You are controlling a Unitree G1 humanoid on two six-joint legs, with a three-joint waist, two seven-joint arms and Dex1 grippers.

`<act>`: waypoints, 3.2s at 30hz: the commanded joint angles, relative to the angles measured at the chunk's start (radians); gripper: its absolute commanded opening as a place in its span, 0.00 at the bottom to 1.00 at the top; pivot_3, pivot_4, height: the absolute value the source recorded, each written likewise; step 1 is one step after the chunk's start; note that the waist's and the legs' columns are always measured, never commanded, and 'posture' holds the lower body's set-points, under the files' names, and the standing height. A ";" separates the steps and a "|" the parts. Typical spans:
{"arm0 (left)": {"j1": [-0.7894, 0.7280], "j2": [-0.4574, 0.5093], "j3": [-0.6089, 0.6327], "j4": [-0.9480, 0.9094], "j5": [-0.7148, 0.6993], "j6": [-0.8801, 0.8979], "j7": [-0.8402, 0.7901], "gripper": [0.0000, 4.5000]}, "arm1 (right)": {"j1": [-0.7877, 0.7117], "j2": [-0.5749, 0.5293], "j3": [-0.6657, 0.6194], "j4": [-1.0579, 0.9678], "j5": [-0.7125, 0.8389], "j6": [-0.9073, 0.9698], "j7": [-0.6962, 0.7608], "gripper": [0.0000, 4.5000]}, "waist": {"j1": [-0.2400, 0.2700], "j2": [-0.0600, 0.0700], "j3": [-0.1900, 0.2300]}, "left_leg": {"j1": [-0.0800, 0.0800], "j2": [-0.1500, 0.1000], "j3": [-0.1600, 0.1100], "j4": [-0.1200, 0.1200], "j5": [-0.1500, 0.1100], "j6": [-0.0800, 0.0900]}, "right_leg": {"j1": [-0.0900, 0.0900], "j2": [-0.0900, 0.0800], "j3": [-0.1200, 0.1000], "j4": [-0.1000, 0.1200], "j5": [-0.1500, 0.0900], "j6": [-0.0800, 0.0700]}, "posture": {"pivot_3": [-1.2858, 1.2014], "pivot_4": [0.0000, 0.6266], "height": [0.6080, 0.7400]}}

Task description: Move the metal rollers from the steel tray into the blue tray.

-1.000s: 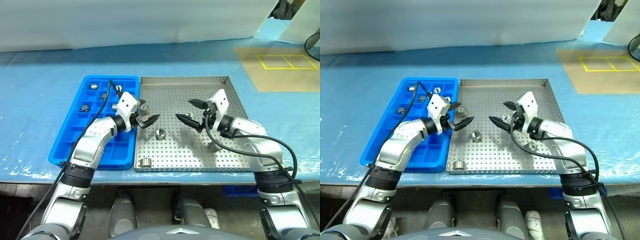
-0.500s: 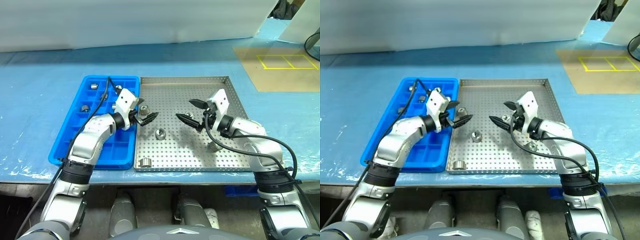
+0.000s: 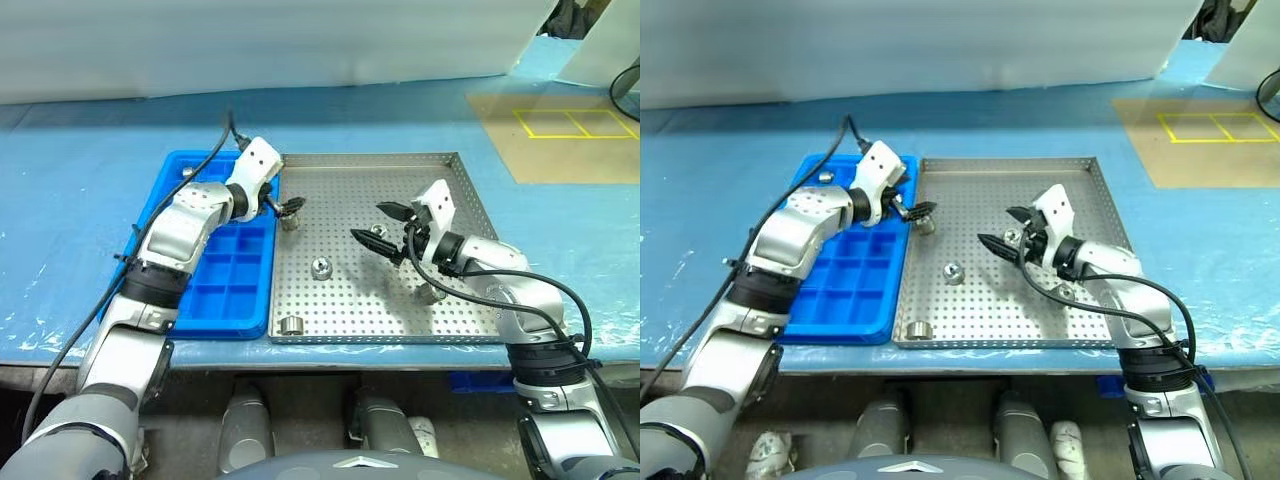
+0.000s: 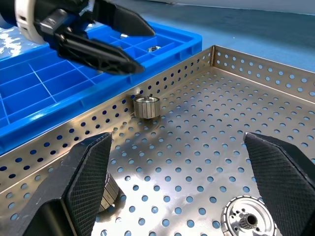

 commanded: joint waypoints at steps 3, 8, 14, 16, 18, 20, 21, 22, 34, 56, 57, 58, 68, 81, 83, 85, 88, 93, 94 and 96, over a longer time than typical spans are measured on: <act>-0.108 0.014 -0.059 0.176 0.065 -0.103 -0.122 1.00 | 0.010 0.000 -0.011 -0.064 0.010 -0.001 -0.015 0.97 | 0.000 0.000 0.000 | 0.000 0.000 0.000 0.000 0.000 0.000 | 0.000 0.000 0.000 0.000 0.000 0.000 | 0.45 0.24 1.00; -0.189 -0.010 -0.088 0.334 0.125 -0.188 -0.169 1.00 | 0.027 0.001 -0.016 -0.080 0.014 0.003 -0.031 0.97 | 0.000 0.000 0.000 | 0.000 0.000 0.000 0.000 0.000 0.000 | 0.000 0.000 0.000 0.000 0.000 0.000 | 0.44 0.24 1.00; -0.254 -0.032 -0.131 0.456 0.209 -0.358 -0.229 1.00 | 0.036 0.001 -0.015 -0.088 0.016 0.003 -0.042 0.97 | 0.001 0.000 0.000 | 0.000 -0.001 -0.001 0.000 0.000 0.000 | 0.001 0.000 0.000 0.000 0.000 0.000 | 0.43 0.24 1.00; -0.268 -0.042 -0.148 0.484 0.231 -0.408 -0.258 1.00 | 0.037 0.002 -0.015 -0.090 0.017 0.004 -0.045 0.97 | 0.001 0.000 0.000 | 0.000 -0.001 -0.001 0.000 0.000 0.000 | 0.001 0.000 0.000 0.000 0.000 0.000 | 0.43 0.24 1.00; -0.276 -0.047 -0.162 0.509 0.255 -0.443 -0.279 1.00 | 0.038 0.003 -0.014 -0.091 0.017 0.004 -0.047 0.97 | 0.001 0.000 0.000 | 0.000 -0.001 -0.001 0.000 0.000 0.000 | 0.001 0.000 0.000 0.000 0.000 0.000 | 0.43 0.24 1.00; -0.286 -0.047 -0.183 0.542 0.292 -0.473 -0.290 1.00 | 0.039 0.005 -0.013 -0.093 0.018 0.005 -0.049 0.97 | 0.001 0.000 0.000 | 0.000 -0.001 -0.001 0.000 0.000 0.000 | 0.001 0.000 0.000 0.000 0.000 0.000 | 0.43 0.24 1.00; -0.290 -0.047 -0.188 0.557 0.304 -0.484 -0.294 1.00 | 0.040 0.005 -0.013 -0.094 0.018 0.005 -0.050 0.97 | 0.001 0.000 0.000 | 0.000 0.000 -0.001 0.000 0.000 0.000 | 0.001 0.000 0.000 0.000 0.000 0.000 | 0.43 0.24 1.00; -0.297 -0.046 -0.197 0.572 0.319 -0.494 -0.306 1.00 | 0.041 0.005 -0.012 -0.095 0.019 0.005 -0.051 0.97 | 0.000 0.000 0.000 | 0.000 0.000 -0.001 0.000 0.000 0.000 | 0.001 0.000 0.000 0.000 0.000 0.000 | 0.43 0.24 1.00; -0.417 -0.092 -0.270 0.784 0.485 -0.626 -0.301 1.00 | 0.054 0.021 -0.003 -0.109 0.017 0.014 -0.062 0.97 | 0.001 0.000 0.000 | 0.000 -0.001 -0.001 0.000 0.000 0.000 | 0.001 0.000 0.000 -0.001 0.000 0.000 | 0.43 0.24 1.00; -0.536 -0.160 -0.318 1.029 0.628 -0.587 -0.387 0.42 | 0.052 0.037 -0.006 -0.112 0.012 0.004 -0.082 1.00 | -0.011 -0.001 0.000 | 0.002 0.000 -0.001 -0.001 0.000 0.000 | 0.002 0.000 0.000 -0.001 0.000 -0.001 | 0.43 0.24 1.00; -0.542 -0.167 -0.310 1.030 0.621 -0.582 -0.393 0.42 | 0.053 0.037 -0.006 -0.112 0.012 0.004 -0.082 1.00 | -0.011 -0.001 0.000 | 0.002 0.000 -0.001 -0.001 0.000 0.000 | 0.002 0.000 0.000 -0.001 0.000 -0.001 | 0.43 0.24 1.00; -0.546 -0.173 -0.302 1.031 0.616 -0.577 -0.395 0.42 | 0.053 0.037 -0.007 -0.113 0.012 0.004 -0.083 1.00 | -0.011 -0.001 0.000 | 0.002 0.000 -0.001 -0.001 0.000 0.000 | 0.002 0.000 0.000 -0.001 0.000 -0.001 | 0.43 0.24 1.00; -0.552 -0.222 -0.136 1.012 0.481 -0.480 -0.359 0.42 | 0.061 0.026 -0.004 -0.106 0.002 -0.001 -0.076 1.00 | 0.003 -0.001 0.003 | 0.001 -0.001 -0.001 -0.002 0.000 0.000 | 0.002 -0.001 -0.001 -0.003 0.000 -0.001 | 0.43 0.24 1.00; -0.438 -0.229 0.146 0.769 0.229 -0.370 -0.126 0.42 | 0.012 0.040 0.022 -0.042 -0.015 -0.027 -0.041 1.00 | 0.003 0.000 0.005 | 0.000 -0.001 -0.002 -0.002 0.000 0.000 | 0.002 -0.001 -0.002 -0.003 0.000 -0.001 | 0.45 0.24 1.00; -0.387 -0.224 0.187 0.656 0.191 -0.343 -0.081 0.42 | 0.007 0.043 0.026 -0.033 -0.017 -0.032 -0.037 1.00 | 0.004 0.000 0.005 | 0.000 -0.001 -0.002 -0.002 0.000 0.001 | 0.002 -0.001 -0.003 -0.003 0.000 -0.001 | 0.46 0.24 1.00; -0.320 -0.220 0.237 0.516 0.147 -0.304 -0.021 0.42 | 0.001 0.044 0.029 -0.022 -0.020 -0.038 -0.034 1.00 | 0.003 0.000 0.006 | -0.001 -0.001 -0.002 -0.003 0.000 0.001 | 0.002 -0.001 -0.003 -0.003 0.000 -0.001 | 0.46 0.24 1.00; -0.233 -0.214 0.257 0.337 0.125 -0.257 0.042 0.42 | -0.006 0.045 0.035 -0.013 -0.022 -0.043 -0.026 1.00 | 0.004 0.001 0.007 | -0.002 0.000 -0.002 -0.003 0.000 0.001 | 0.001 -0.001 -0.004 -0.004 0.000 -0.001 | 0.47 0.24 1.00; -0.076 -0.245 0.330 0.023 0.083 -0.240 0.233 0.42 | -0.020 0.043 0.041 0.007 -0.028 -0.053 -0.011 1.00 | 0.005 0.001 0.007 | -0.002 0.000 -0.002 -0.003 0.000 0.001 | 0.001 -0.001 -0.004 -0.004 0.000 -0.001 | 0.47 0.24 1.00; -0.045 -0.254 0.339 -0.029 0.079 -0.239 0.268 0.42 | -0.021 0.043 0.043 0.010 -0.030 -0.054 -0.007 1.00 | 0.004 0.001 0.007 | -0.002 0.000 -0.003 -0.003 -0.001 0.001 | 0.001 -0.001 -0.004 -0.004 0.000 -0.001 | 0.47 0.24 1.00; 0.049 -0.282 0.359 -0.165 0.077 -0.229 0.346 0.42 | -0.024 0.042 0.046 0.012 -0.029 -0.054 0.002 1.00 | 0.004 0.002 0.007 | -0.003 0.000 -0.002 -0.003 -0.001 0.001 | 0.001 -0.001 -0.004 -0.005 0.000 -0.001 | 0.48 0.24 1.00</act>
